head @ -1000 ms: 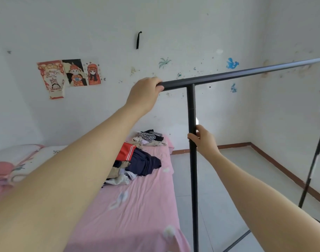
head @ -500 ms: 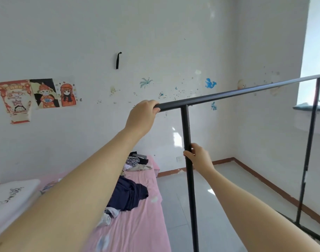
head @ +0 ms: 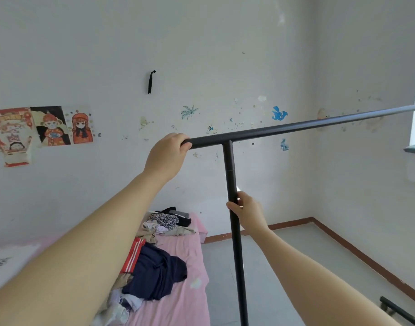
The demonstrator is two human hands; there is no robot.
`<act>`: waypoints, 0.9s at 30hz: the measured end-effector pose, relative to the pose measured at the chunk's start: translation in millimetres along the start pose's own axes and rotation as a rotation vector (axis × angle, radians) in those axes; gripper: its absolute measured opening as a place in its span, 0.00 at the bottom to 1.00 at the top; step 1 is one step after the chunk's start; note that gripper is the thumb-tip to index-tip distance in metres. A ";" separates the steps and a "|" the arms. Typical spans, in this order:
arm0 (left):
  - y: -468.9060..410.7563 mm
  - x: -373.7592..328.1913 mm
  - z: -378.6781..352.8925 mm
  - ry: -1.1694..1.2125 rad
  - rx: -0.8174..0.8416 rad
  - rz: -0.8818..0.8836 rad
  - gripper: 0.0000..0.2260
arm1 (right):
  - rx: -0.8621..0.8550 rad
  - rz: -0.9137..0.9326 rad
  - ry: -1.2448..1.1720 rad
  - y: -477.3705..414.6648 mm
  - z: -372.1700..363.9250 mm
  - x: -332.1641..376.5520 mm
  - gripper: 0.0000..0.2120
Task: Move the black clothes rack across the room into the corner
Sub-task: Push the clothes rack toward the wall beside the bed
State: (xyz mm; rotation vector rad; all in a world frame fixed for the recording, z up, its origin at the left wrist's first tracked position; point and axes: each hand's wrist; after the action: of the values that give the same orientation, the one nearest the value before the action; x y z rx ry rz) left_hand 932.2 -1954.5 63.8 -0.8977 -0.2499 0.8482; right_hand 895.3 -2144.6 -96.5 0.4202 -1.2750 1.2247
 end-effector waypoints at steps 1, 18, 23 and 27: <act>-6.2 3.4 -8.3 -0.022 -0.015 0.015 0.11 | 0.018 0.003 -0.006 -10.6 -0.5 -3.6 0.08; -113.7 58.9 -112.8 -0.460 0.077 0.131 0.15 | 0.204 0.009 -0.094 -162.8 -38.0 -51.8 0.09; -146.3 98.8 -167.1 -0.501 0.041 0.119 0.19 | 0.186 0.072 0.152 -219.3 -70.0 -70.6 0.07; -181.2 131.6 -203.9 -0.494 0.039 0.105 0.19 | 0.210 0.056 0.282 -265.1 -86.8 -77.3 0.10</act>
State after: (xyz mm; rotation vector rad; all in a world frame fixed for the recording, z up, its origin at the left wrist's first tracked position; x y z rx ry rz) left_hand 1223.6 -2037.0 58.1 -0.6580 -0.6159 1.1639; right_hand 1178.1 -2206.7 -95.4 0.3501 -0.9269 1.4172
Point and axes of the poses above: each hand's wrist, its own y-axis away from the middle knuckle, its own z-axis out of the back of the hand, x = y × z, and after that the axes turned 1 degree about -y, right-handed
